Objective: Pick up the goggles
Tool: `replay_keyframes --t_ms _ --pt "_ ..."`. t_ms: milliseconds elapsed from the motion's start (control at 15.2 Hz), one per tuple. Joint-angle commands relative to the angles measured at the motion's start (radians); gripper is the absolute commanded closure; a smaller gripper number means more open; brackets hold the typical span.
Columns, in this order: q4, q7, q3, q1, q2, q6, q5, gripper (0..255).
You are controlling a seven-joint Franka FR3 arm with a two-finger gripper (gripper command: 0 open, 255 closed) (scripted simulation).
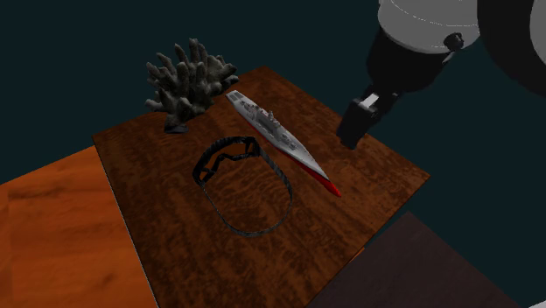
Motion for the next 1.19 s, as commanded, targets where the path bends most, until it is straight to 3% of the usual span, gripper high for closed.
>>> replay_keyframes --t_ms 0,462,924,1122 --pt "-0.035 0.029 0.008 -0.001 0.029 0.071 0.013 0" --pt "-0.115 0.134 0.05 -0.002 0.194 0.339 0.048 0" --pt "-0.116 0.245 0.1 -0.015 0.431 0.601 0.053 0" --pt "-0.123 0.268 0.109 -0.02 0.487 0.666 0.043 0"
